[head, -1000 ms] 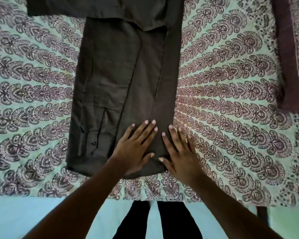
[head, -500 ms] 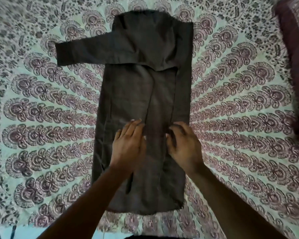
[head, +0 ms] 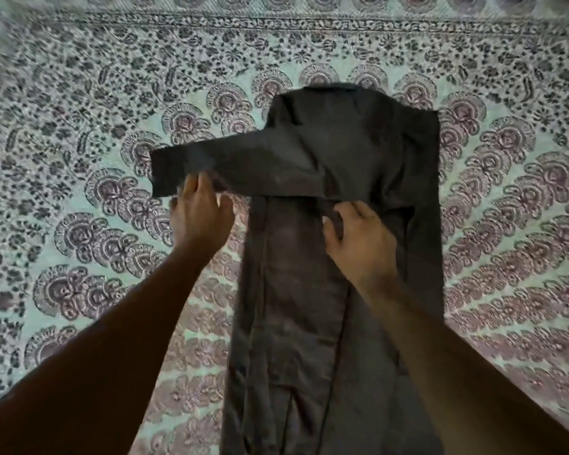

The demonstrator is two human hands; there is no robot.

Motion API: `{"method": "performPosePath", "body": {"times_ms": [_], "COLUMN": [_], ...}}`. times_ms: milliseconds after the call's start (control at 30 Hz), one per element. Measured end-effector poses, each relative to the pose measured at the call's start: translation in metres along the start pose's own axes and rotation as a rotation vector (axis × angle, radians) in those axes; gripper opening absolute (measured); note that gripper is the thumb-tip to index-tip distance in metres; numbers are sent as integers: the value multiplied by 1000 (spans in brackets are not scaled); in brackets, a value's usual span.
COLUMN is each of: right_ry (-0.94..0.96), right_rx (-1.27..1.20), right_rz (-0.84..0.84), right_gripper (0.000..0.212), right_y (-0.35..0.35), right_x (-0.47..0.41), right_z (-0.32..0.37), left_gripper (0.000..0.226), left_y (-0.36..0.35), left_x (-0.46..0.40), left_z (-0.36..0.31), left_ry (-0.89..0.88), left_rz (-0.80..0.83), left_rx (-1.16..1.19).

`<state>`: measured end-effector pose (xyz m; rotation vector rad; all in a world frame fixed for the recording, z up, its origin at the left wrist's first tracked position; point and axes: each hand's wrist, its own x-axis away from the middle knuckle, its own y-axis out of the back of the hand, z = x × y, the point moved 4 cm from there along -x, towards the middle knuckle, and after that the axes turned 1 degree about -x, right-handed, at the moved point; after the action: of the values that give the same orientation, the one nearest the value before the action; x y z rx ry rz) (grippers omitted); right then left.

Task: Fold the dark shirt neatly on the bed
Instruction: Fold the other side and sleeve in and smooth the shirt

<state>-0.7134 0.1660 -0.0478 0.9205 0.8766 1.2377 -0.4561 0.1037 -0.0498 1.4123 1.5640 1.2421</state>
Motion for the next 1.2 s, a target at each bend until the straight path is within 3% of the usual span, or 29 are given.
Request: {"method": "performPosePath", "body": {"times_ms": [133,333,433,500,600,667,800,933,1000,1067,1100,1133,1200], "right_ry": [-2,-81,-134,-172,-172,-144,-265,-430,-639,-849,-867,-857,-852], "right_rx": [119,257,249,215,185,208,124,-124,-499,-821,-892,-897,-856], "right_rz": [39,19,43,92,170,266,397,216,142,202,235,256,278], "right_gripper": [39,43,43,42,36,36,37,42,63,94,108,108,65], "right_y": [-23,-49,-48,-47,-41,-36,-10,33,51,61,67,70,70], "right_x": [-39,-59,-61,-61,-59,-63,-61,-16,20,67,92,114,158], "right_z": [19,28,31,28,27,30,30,22,6,-9,-15,-23,-41], "left_gripper": [57,57,66,72,57,46,22,37,35,24,23,23,16], "left_y": [10,3,6,9,10,17,39,34,22,15,9,2,-13], "left_x": [-67,-111,-111,-104,-85,-64,-2,75,117,168,192,215,252], "left_z": [48,95,98,99,94,78,15,-37,-55,-70,-76,-79,-77], "left_ry": [133,227,323,491,663,587,224,-18,-201,-377,-458,-533,-659], "left_rz": [57,89,-40,-65,-10,27,228,452,509,551,585,624,667], "left_rx": [37,142,391,594,748,821,983,943,768,644,612,578,502]}}
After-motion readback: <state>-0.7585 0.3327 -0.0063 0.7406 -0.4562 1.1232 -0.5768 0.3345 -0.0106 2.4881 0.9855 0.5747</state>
